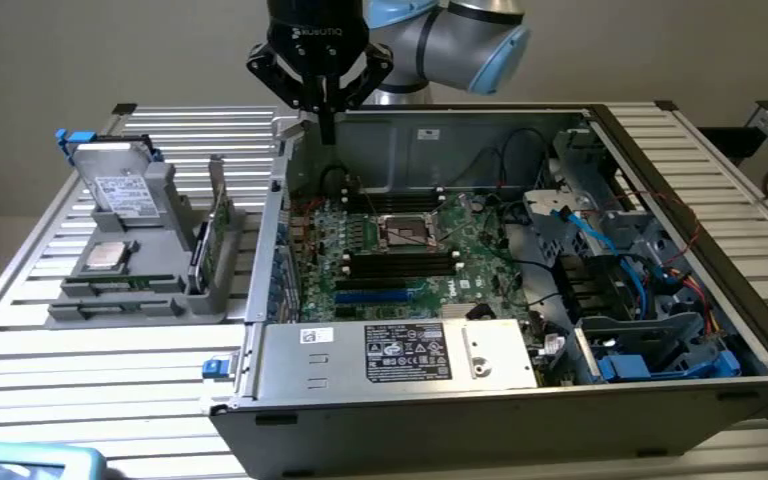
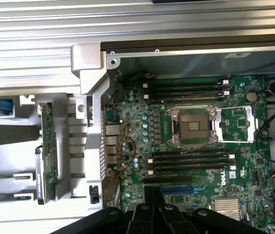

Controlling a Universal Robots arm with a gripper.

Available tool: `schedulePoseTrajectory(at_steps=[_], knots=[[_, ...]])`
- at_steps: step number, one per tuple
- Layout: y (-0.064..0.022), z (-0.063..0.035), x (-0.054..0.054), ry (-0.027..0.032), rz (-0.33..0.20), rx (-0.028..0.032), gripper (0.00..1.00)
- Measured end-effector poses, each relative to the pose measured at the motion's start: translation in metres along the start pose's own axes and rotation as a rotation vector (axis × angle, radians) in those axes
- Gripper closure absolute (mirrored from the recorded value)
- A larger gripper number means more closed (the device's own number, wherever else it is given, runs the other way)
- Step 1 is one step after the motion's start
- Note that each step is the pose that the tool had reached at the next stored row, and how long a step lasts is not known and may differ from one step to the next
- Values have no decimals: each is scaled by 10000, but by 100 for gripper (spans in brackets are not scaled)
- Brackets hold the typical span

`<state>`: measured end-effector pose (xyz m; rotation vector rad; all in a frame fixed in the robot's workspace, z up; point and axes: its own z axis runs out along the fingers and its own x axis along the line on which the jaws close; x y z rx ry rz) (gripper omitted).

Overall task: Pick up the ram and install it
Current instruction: 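Reach for the ram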

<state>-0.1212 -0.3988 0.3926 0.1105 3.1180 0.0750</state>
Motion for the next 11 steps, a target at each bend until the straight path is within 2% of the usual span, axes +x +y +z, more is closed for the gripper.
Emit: schedulePoseTrajectory(at_steps=[4, 11], knots=[[-2, -1, 25, 3, 0, 1, 89], [-22, -7, 313, 95, 5, 7, 89]])
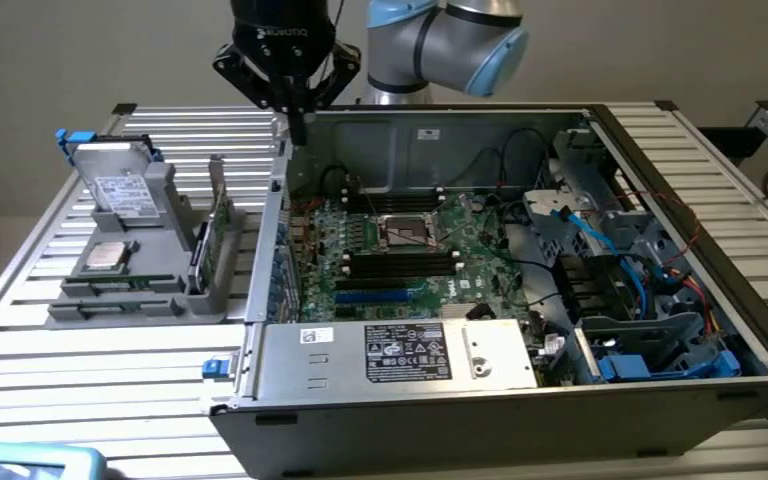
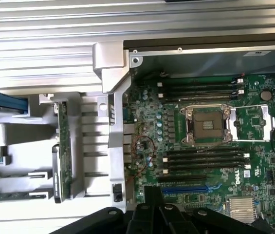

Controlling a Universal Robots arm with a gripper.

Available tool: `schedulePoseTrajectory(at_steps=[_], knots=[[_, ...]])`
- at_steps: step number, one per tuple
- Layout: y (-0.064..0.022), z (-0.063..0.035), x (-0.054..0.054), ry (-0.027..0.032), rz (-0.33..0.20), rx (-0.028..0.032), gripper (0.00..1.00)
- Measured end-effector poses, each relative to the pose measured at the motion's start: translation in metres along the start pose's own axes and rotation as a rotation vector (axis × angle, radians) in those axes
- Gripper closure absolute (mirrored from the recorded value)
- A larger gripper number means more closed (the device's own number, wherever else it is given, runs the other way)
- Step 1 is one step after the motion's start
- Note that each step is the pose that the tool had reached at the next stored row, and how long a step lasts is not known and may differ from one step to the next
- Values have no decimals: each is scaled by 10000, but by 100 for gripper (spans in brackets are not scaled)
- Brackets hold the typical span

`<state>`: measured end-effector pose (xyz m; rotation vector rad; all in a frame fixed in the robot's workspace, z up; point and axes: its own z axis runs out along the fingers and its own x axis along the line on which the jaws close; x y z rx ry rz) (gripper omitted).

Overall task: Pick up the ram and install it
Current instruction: 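Reach for the ram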

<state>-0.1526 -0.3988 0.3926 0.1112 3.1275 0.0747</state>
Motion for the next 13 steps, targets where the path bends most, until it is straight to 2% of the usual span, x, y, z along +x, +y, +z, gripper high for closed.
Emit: schedulePoseTrajectory(at_steps=[7, 13], knots=[[-23, -4, 318, 88, 4, 6, 89], [-42, -6, 588, 134, 6, 10, 89]])
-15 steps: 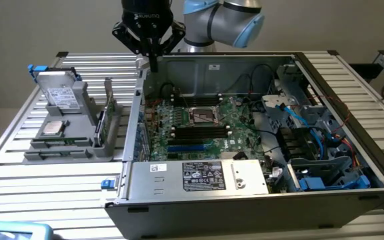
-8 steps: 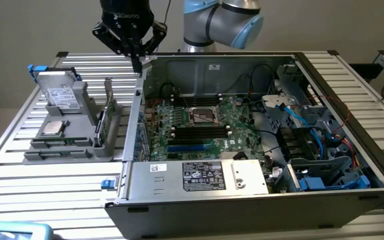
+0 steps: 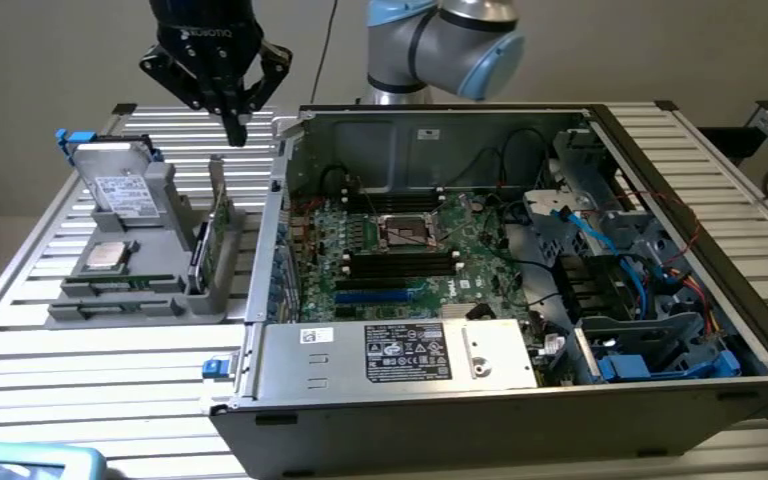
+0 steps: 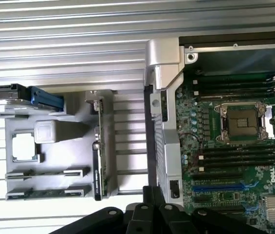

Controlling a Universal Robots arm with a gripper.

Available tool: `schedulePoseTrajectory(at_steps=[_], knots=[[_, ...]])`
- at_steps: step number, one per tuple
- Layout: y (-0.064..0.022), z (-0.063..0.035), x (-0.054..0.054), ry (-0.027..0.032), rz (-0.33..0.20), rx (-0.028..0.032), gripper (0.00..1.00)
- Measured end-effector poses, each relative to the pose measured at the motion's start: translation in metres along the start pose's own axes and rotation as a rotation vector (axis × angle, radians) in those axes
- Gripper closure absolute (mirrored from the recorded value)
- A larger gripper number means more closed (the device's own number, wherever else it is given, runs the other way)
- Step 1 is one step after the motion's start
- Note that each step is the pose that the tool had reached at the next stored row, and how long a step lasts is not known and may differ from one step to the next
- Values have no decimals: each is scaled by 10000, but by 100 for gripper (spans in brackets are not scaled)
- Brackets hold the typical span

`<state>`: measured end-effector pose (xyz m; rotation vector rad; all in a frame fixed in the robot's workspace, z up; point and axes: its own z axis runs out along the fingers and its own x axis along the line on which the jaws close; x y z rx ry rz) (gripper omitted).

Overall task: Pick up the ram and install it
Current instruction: 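Reach for the ram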

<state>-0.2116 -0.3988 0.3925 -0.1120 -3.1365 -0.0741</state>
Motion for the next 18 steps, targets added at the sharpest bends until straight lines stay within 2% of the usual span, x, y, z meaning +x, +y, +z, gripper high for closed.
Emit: schedulePoseTrajectory(at_steps=[18], knots=[[-61, 50, 818, 96, 4, 7, 89]])
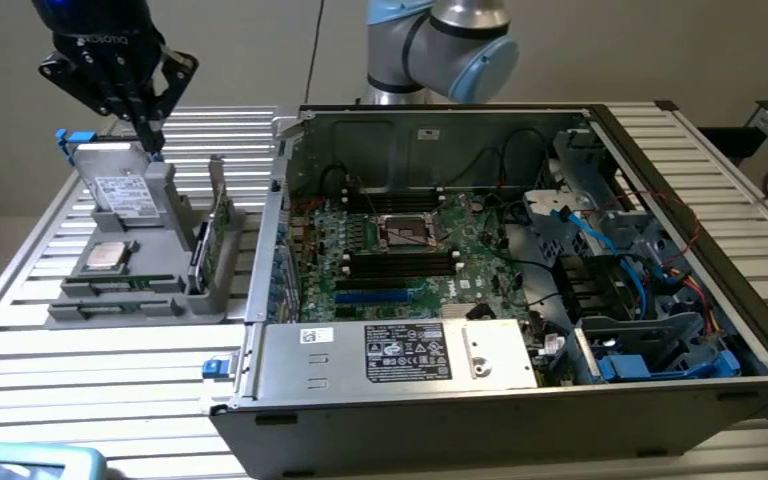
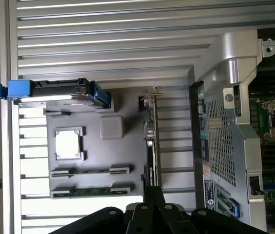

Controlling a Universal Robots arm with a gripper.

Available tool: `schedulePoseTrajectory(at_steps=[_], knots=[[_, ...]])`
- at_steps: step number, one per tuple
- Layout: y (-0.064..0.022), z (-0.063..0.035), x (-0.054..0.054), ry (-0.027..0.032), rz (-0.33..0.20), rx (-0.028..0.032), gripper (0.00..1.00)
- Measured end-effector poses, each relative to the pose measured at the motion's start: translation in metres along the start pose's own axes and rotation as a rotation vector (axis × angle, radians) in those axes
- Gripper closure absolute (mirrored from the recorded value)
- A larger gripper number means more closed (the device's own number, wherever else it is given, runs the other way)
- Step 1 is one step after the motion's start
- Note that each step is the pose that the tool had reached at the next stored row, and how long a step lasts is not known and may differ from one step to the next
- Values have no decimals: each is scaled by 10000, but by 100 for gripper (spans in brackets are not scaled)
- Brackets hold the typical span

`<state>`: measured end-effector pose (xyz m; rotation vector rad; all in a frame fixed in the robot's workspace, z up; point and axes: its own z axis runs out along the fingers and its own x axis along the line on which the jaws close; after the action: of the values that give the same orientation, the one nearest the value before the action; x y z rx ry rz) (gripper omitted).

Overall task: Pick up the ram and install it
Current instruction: 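Reach for the ram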

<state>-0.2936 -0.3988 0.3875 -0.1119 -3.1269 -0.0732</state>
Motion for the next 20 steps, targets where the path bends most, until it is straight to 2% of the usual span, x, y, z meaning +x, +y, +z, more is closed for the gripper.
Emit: schedulePoseTrajectory(at_steps=[11, 20], knots=[[-42, 70, 482, 54, 2, 4, 89], [-136, 222, 615, 107, -44, 5, 89]])
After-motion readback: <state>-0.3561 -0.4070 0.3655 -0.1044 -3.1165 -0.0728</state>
